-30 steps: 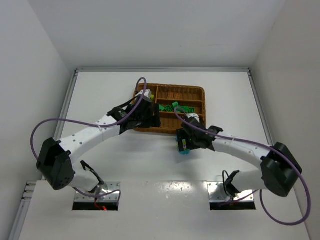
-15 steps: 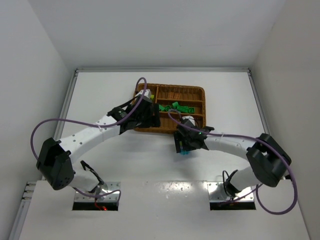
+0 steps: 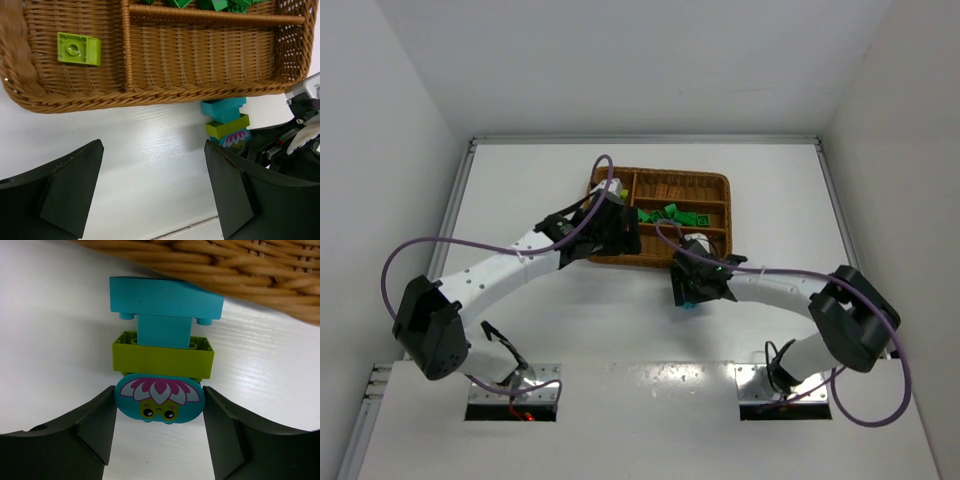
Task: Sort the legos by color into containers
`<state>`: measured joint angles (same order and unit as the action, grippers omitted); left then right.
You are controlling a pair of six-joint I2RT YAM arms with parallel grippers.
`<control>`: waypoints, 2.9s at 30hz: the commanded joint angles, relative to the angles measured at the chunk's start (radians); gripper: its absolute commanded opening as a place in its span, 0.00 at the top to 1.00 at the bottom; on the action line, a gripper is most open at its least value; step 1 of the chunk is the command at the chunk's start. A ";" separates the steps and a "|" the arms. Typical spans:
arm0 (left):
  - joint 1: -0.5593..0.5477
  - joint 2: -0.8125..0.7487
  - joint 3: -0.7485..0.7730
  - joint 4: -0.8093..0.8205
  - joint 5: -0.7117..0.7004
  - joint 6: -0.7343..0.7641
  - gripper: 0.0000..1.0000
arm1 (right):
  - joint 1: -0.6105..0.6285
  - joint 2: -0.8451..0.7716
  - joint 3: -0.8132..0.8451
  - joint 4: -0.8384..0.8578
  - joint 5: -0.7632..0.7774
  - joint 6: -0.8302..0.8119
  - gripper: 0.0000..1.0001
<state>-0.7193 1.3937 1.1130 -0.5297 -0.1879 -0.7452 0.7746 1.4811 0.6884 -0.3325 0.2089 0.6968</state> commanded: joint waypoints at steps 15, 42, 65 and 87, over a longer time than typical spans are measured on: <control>0.095 0.100 -0.205 0.471 0.760 0.006 0.06 | 0.003 -0.568 -0.171 -0.060 -0.144 -0.092 0.43; 0.063 0.285 -0.062 0.513 0.823 0.066 0.09 | 0.003 -0.561 -0.133 -0.063 -0.184 -0.111 0.43; 0.115 0.070 -0.124 0.283 0.538 0.055 0.08 | -0.017 -0.193 -0.043 -0.295 0.184 0.236 0.40; 0.221 -0.105 -0.124 0.139 0.380 0.083 0.08 | 0.041 -0.019 0.186 -0.169 0.141 0.375 0.24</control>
<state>-0.5068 1.3106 0.9909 -0.3676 0.2058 -0.6777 0.8089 1.4082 0.8555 -0.5537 0.3798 0.9958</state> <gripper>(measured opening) 0.918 0.762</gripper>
